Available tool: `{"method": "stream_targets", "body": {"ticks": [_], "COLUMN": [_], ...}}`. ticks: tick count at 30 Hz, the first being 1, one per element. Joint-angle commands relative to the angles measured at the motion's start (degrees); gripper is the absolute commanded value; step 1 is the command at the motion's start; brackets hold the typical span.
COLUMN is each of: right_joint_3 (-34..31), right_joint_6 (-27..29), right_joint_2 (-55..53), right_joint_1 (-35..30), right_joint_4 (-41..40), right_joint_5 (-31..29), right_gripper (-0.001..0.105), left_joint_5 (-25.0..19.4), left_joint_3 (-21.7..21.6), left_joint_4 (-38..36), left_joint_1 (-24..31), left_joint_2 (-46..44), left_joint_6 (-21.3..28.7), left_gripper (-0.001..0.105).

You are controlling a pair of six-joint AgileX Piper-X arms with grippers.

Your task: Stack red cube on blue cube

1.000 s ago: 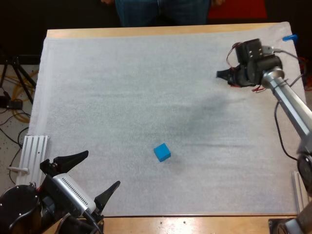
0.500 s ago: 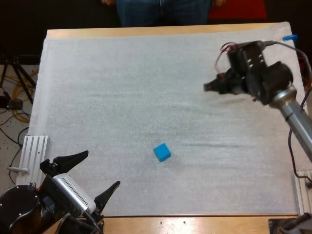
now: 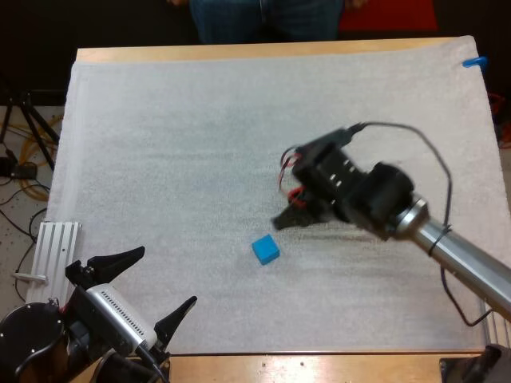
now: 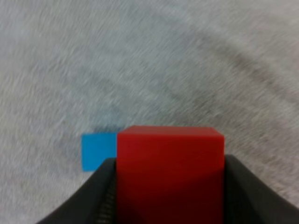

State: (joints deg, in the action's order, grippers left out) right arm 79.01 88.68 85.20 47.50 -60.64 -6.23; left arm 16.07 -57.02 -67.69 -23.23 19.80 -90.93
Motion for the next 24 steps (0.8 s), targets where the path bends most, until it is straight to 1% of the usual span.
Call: {"method": "stream_targets", "body": {"ticks": [1,3,8,12,15,18,22,24], "right_joint_3": [-0.8,-2.4,-3.0,-3.0,-3.0,-3.0,-3.6,-4.1], "right_joint_6": [-0.5,-0.7,-0.7,-0.9,-1.6,-1.6,-1.6,-1.6], "right_joint_2": [-0.6,-0.6,1.2,3.8,5.5,6.9,7.7,8.2], "right_joint_1": [1.3,3.5,6.6,7.1,7.1,7.9,9.9,11.4], "right_joint_4": [2.0,4.2,5.8,7.6,7.7,7.7,10.0,12.0], "right_joint_5": [-0.4,-0.4,-0.4,0.4,2.2,2.5,1.4,-0.2], "right_gripper": [0.023,0.023,0.023,0.023,0.023,0.023,0.023,0.023], "left_joint_5": [0.4,0.4,0.4,0.4,0.4,0.4,0.4,0.4], "left_joint_3": [-0.2,-0.2,-0.2,-0.2,-0.2,-0.2,-0.2,-0.2], "left_joint_4": [-0.1,-0.1,-0.1,-0.1,-0.1,-0.1,-0.1,-0.1], "left_joint_1": [-0.1,-0.1,-0.1,-0.1,-0.1,-0.1,-0.1,-0.1], "left_joint_2": [0.0,0.0,0.0,0.0,0.0,0.0,0.0,0.0], "left_joint_6": [0.0,0.0,0.0,0.0,0.0,0.0,0.0,0.0], "left_gripper": [0.087,0.087,0.087,0.087,0.087,0.087,0.087,0.087]}}
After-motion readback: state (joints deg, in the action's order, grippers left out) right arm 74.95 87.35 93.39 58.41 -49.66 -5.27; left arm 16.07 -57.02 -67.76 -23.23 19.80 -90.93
